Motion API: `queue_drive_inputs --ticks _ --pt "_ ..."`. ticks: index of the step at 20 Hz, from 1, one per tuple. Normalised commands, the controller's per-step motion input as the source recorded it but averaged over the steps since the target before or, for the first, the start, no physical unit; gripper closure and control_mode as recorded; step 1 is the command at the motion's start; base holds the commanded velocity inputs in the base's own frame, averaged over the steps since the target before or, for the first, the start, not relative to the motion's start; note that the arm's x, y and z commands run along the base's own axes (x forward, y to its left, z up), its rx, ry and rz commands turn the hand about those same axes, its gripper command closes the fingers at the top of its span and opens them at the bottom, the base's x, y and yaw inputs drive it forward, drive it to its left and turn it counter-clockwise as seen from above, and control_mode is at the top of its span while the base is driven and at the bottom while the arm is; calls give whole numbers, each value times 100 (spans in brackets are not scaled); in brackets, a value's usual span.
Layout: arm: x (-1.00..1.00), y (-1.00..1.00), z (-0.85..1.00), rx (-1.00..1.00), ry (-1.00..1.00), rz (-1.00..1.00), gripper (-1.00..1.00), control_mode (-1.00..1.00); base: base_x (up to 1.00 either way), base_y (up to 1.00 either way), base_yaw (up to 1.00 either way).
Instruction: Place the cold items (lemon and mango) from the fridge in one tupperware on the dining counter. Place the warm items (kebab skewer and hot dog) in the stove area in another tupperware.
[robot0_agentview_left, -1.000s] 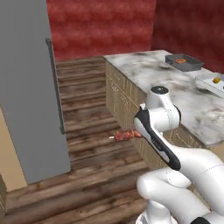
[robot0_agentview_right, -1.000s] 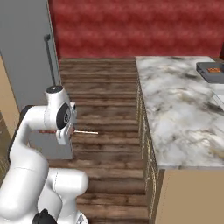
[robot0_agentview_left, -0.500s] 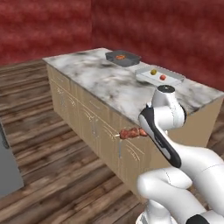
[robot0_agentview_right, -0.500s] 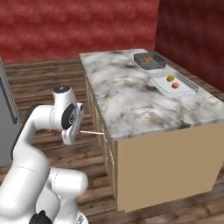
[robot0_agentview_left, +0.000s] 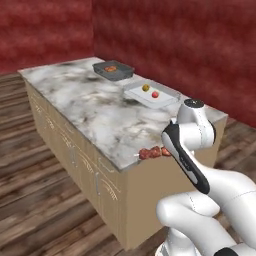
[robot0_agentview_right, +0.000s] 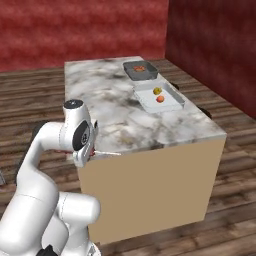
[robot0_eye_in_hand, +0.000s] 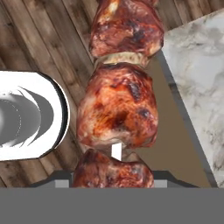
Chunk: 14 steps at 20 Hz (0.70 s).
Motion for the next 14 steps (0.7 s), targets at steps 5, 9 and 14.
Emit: queue_drive_inputs --ticks 5,9,14 --pt "0 0 0 0 0 0 100 100 54 -100 1" --pt "0 0 0 0 0 0 100 100 64 -100 10" --pt "0 0 0 0 0 0 100 100 37 -100 13"
